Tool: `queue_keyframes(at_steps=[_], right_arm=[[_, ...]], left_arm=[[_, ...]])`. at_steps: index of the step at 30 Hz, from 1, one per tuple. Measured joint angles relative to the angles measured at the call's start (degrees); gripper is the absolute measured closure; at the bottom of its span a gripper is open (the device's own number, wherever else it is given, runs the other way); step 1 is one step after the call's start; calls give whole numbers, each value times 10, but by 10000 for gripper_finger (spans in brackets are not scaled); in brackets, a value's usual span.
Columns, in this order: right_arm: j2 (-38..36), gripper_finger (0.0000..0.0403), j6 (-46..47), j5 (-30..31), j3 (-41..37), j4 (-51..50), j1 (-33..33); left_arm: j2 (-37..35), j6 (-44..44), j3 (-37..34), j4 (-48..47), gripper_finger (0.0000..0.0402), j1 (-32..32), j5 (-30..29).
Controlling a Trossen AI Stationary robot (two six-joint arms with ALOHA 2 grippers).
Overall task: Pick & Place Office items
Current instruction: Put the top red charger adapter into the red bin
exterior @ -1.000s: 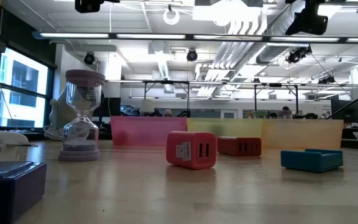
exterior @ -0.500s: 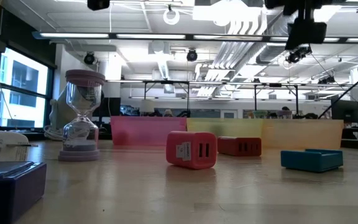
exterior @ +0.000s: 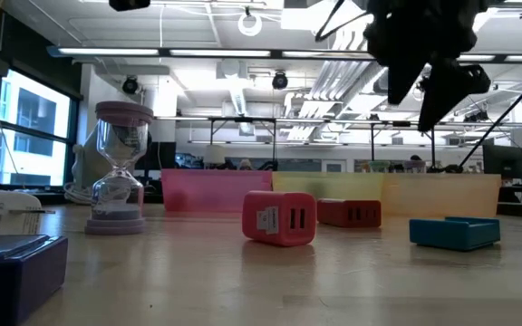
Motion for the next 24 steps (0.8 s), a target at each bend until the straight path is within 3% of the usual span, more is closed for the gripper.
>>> queue_keyframes(at_steps=[6,16,24], right_arm=[[28,104,23,25,0,25,0],[56,104,-9,39,0,87,-4],[56,86,-33,11,0,110,-31]], left_arm=[[0,1,0,-5,85,-35,-5],[0,1,0,-5,85,-41,-5],[0,1,0,-6,85,-41,-5]])
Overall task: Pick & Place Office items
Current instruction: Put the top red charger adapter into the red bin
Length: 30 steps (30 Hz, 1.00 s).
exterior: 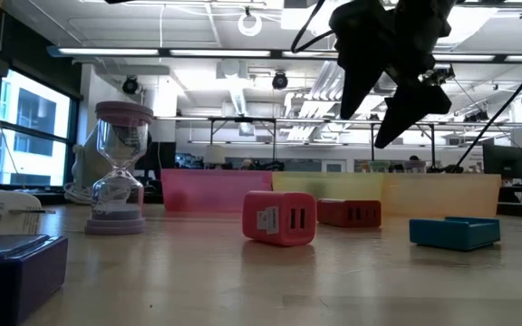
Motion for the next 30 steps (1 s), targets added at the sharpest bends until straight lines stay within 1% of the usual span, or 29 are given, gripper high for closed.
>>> queue_keyframes(at_steps=[6,8,12,14,16,17,23,26,30], right_arm=[[0,17,0,10,0,-2,-13],[0,7,-2,9,0,6,-15],[0,25,3,0,0,32,-8],[8,35,-10,24,0,40,-2],[23,43,-6,54,0,40,-3],[30,47,-2,60,0,39,-4],[93,63,4,39,0,53,-16],[122,64,4,25,0,58,-18],[150,64,7,25,0,66,-23]], left_arm=[[0,-1,0,-13,85,0,0],[0,-1,0,-21,85,0,0],[0,-1,0,-22,85,0,0],[0,-1,0,-22,85,0,0],[0,-1,0,-22,85,0,0],[0,-1,0,-22,85,0,0],[0,-1,0,-22,85,0,0],[0,-1,0,-20,85,0,0],[1,-1,0,-20,85,0,0]])
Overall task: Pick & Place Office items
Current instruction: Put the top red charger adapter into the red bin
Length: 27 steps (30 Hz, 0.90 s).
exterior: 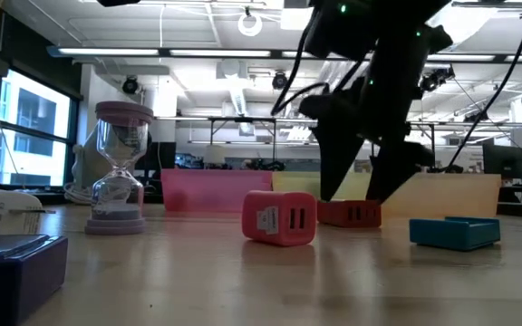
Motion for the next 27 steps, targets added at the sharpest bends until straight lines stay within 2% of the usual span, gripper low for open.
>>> queue_keyframes(at_steps=[12,17,24,27], right_arm=[[18,78,-27,17,0,8,-7],[18,117,-55,16,0,6,-18],[18,200,-73,5,0,6,-27],[18,202,-97,4,0,5,-27]], left_arm=[[2,0,0,0,85,0,-16],[2,0,0,0,85,0,-25],[2,0,0,0,85,0,-31],[2,0,0,0,85,0,-39]])
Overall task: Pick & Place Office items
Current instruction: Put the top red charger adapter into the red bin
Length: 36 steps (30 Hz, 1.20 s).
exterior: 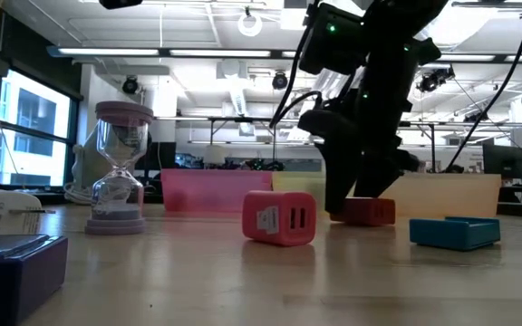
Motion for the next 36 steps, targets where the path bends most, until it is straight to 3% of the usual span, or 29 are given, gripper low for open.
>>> queue_keyframes(at_steps=[12,22,29,36], right_arm=[[-15,202,-43,4,-1,-7,8],[-135,202,-116,14,4,4,0],[-234,202,-145,14,4,58,-21],[-307,202,-198,25,4,130,-44]], left_arm=[[10,-9,0,7,85,1,-50],[11,30,0,65,85,23,-74],[17,130,0,84,85,17,-169],[40,255,0,124,85,17,-219]])
